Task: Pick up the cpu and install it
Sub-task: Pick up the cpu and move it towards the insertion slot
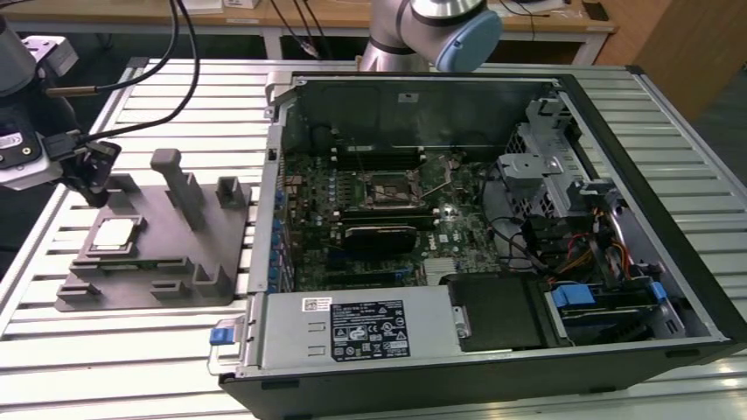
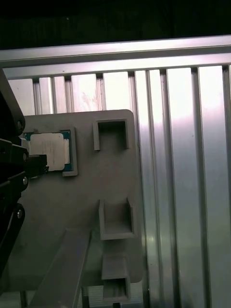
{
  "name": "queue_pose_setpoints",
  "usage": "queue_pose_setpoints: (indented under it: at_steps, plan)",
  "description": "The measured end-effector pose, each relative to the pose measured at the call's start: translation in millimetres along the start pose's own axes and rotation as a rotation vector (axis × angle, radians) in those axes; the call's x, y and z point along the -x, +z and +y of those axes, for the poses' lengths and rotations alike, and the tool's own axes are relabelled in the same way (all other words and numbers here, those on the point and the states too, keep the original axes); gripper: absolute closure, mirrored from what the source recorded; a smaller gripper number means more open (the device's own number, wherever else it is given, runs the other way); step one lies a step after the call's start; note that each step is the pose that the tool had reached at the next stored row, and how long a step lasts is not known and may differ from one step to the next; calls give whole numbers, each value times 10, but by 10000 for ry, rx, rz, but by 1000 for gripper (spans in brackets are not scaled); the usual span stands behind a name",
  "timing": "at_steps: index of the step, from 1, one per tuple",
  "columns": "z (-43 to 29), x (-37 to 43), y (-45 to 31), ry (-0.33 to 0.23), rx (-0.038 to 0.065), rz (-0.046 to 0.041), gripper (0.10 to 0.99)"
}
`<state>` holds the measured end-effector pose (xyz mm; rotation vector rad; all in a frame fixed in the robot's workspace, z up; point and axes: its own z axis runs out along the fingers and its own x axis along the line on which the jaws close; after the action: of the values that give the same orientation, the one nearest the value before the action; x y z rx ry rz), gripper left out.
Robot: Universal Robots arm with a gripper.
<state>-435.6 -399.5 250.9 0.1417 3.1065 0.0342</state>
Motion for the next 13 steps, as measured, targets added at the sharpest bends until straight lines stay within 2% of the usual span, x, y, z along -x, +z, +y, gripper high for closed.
queue_pose_setpoints:
  at_steps: [6,13]
  plan:
    - [-2,-3,70,-1,-20,-10,980]
    - [-5,-8,191,-1,-29,-16,980]
